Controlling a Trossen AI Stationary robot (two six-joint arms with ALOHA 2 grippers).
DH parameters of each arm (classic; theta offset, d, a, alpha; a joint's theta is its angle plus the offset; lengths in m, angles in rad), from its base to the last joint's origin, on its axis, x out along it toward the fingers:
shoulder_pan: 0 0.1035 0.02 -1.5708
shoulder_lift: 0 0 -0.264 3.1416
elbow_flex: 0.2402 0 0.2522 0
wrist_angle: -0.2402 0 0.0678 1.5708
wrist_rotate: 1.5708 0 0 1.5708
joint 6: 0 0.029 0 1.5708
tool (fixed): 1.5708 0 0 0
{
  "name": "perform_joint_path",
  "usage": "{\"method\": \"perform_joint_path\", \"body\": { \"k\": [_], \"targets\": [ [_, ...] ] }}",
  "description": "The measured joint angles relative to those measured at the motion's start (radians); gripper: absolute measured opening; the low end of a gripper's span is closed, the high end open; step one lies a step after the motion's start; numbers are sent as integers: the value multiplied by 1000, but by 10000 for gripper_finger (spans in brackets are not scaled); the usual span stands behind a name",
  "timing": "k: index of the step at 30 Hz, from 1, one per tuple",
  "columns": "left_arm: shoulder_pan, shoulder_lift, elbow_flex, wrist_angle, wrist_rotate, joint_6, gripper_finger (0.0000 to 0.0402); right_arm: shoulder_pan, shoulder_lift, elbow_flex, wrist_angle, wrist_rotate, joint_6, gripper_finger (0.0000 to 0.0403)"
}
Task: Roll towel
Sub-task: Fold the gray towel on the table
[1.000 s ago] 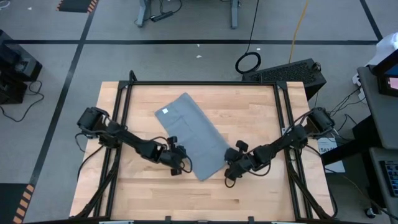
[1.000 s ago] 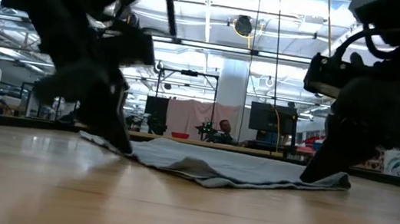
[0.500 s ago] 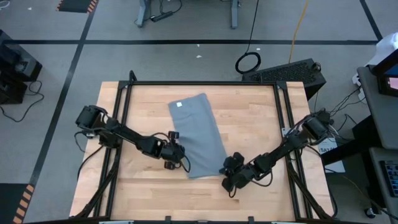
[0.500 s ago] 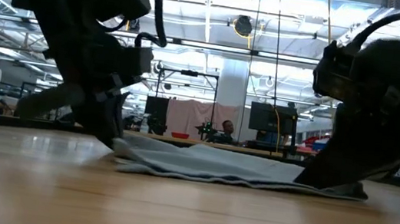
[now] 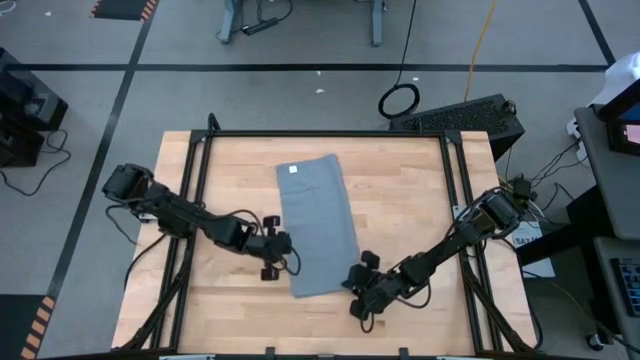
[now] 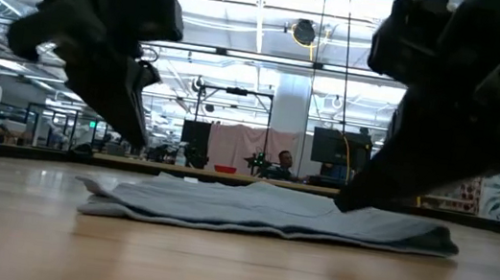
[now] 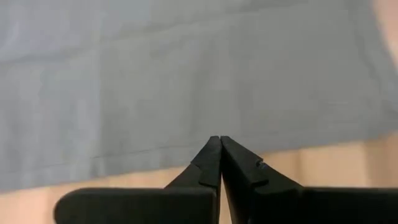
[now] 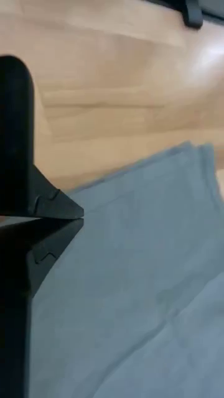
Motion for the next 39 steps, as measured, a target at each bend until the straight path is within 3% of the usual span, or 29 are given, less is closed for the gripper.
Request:
{"method": "perform_joint_path", "body": {
  "k": [10,19,25,31,39],
  "targets": [
    [-165,7,2,208,-16,13,24,14,-2,84,-64,14,-19,0],
    [-328,23,2,244,-210,123,144,56,-3,112,-61,118,-52,0],
    [-373,97,2,304,-243,213,190,68,-3,113,-49,184,-3,0],
    [-377,162,3,385,-227,286,199,82,-3,113,-47,237,34,0],
    [-377,217,3,410,-220,238,198,94,-3,113,-55,246,50,0]
  ]
}}
